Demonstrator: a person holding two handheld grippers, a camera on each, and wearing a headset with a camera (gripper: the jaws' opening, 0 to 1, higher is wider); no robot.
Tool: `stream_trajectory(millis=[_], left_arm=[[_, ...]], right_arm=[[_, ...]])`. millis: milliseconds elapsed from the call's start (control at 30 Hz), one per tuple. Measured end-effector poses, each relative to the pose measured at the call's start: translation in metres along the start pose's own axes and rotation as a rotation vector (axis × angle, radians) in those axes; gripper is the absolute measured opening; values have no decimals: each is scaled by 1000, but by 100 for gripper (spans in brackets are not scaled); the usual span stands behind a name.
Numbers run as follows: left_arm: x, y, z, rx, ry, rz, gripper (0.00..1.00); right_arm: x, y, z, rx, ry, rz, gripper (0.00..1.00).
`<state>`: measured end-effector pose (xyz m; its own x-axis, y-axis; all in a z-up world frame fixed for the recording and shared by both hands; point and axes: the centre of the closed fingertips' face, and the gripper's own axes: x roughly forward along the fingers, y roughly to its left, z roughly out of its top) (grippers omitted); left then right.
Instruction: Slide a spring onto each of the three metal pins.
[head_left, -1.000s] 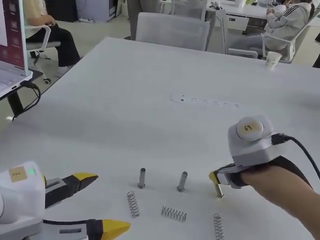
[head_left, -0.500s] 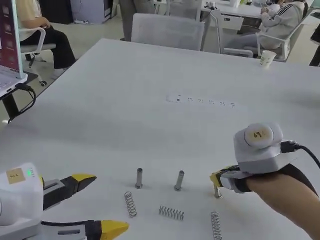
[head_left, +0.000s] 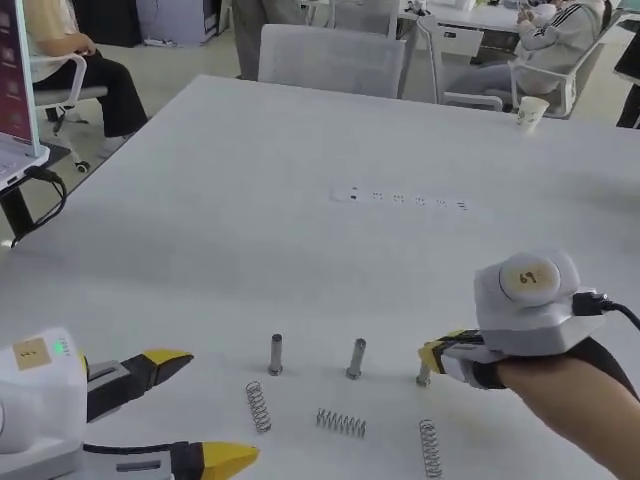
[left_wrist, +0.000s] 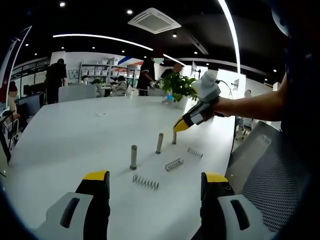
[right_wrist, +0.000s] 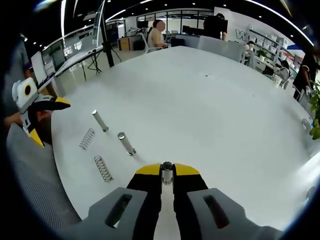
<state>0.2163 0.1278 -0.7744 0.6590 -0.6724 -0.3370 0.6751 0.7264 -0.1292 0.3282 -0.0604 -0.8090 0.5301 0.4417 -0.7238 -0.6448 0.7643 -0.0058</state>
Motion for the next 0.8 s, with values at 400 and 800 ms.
stream_trajectory(millis=[400, 800], left_arm=[[0, -1, -3, -3, 4, -3, 71], [3, -1, -1, 3, 6, -12, 71]], right_arm=[[-2, 1, -3, -14, 1, -1, 5], [-2, 2, -6, -30, 8, -1, 8]])
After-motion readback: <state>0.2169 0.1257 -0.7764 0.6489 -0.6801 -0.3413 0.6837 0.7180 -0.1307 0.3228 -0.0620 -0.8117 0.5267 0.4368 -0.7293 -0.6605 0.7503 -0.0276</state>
